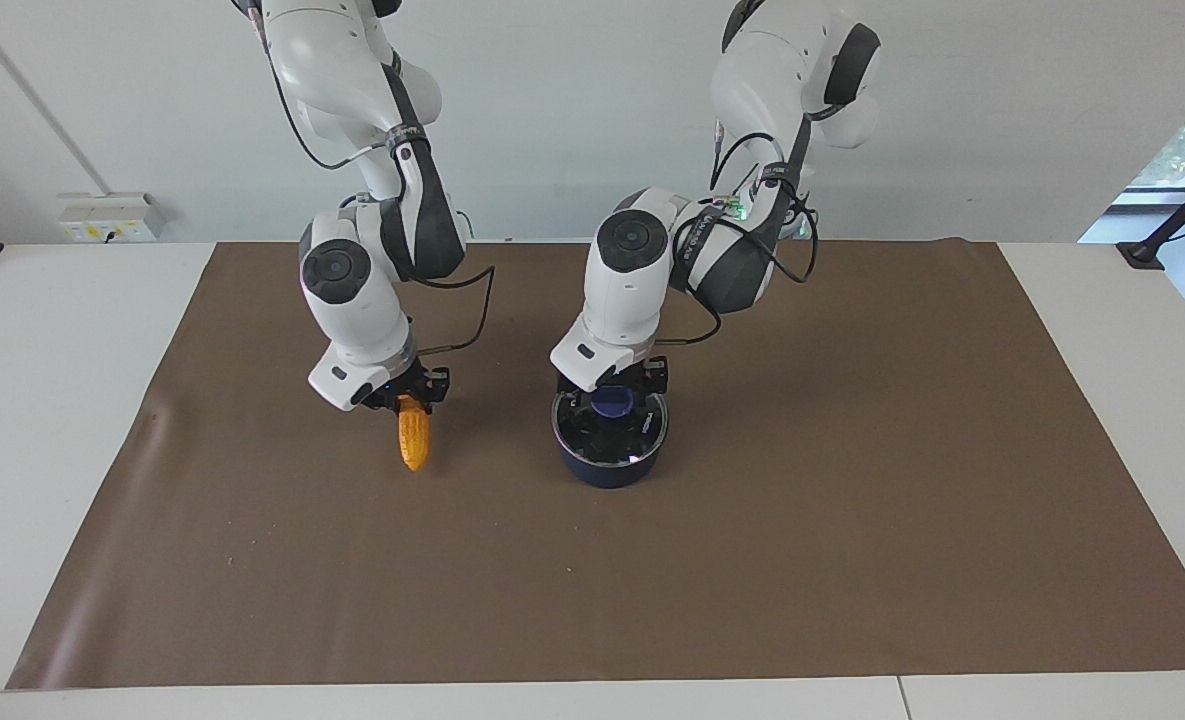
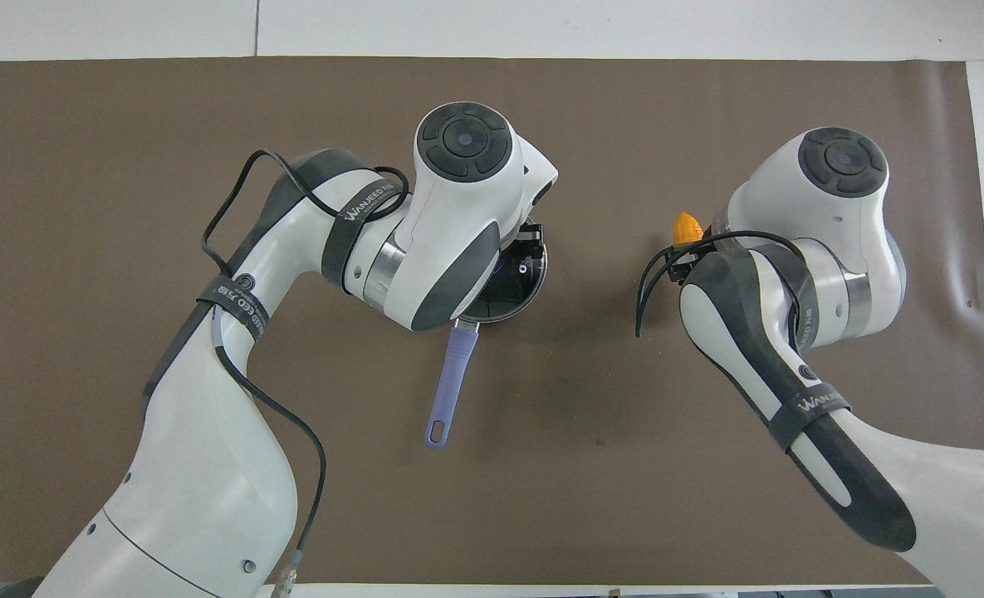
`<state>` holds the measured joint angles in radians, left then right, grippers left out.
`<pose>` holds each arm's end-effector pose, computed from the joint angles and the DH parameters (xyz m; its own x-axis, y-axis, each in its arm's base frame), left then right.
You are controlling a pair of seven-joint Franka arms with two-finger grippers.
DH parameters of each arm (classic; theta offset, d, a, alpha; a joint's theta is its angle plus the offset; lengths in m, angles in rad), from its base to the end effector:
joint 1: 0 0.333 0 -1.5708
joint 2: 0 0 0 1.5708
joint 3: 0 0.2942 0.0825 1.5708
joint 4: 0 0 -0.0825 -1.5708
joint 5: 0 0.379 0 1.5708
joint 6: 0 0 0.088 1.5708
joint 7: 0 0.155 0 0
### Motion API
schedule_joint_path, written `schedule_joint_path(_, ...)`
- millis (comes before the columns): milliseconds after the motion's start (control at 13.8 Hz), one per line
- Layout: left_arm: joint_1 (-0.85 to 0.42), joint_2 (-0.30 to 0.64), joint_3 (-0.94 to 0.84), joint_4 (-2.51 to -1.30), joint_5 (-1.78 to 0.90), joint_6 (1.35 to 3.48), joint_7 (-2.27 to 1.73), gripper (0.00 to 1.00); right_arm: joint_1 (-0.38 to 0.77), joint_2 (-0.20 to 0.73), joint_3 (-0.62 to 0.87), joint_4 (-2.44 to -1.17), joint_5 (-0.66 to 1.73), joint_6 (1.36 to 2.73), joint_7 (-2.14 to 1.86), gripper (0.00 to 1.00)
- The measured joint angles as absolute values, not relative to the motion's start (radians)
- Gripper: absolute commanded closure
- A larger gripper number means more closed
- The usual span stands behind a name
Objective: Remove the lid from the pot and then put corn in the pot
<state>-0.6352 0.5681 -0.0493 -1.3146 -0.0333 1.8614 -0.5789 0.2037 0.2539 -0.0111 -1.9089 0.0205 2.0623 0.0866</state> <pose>0.5422 -0.4405 0.3425 0.9948 -0.0890 -0.0495 -0.0872 -0.9955 0.0371 0.5751 0.1142 0.2910 0.9903 0.0953 -0.1012 0.0952 -0.9954 -0.0055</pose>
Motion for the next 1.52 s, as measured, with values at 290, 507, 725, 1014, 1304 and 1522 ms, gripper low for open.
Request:
schedule_joint_path(290,-0.636,0.566,-0.047,-1.315,-0.028,1.853,-0.578,0.68,0.204,0.254,-0.010,-1.907,0.021,2.062,0.087,1.00)
schedule_joint_path(507,-0.636,0.566,-0.047,-1.315,-0.028,1.853,-0.578,0.78,0.204,0.254,-0.010,-1.907,0.021,2.062,0.087,1.00)
schedule_joint_path(725,-0.636,0.565,-0.048,-1.314,-0.028,1.848,-0.578,0.78,0.205,0.254,-0.010,-1.907,0.021,2.062,0.087,1.00)
schedule_joint_path(1014,-0.636,0.561,-0.047,-1.311,-0.035,1.841,-0.578,0.79,0.205,0.254,-0.010,-1.907,0.021,2.062,0.087,1.00)
schedule_joint_path(1304,-0.631,0.503,-0.032,-1.295,-0.092,1.780,-0.580,0.83,0.207,0.255,-0.009,-1.906,0.021,2.062,0.087,1.00)
schedule_joint_path(1522,-0.567,0.421,-0.023,-1.291,-0.094,1.692,-0.579,0.86,0.248,0.264,-0.004,-1.802,0.030,1.980,0.124,1.00)
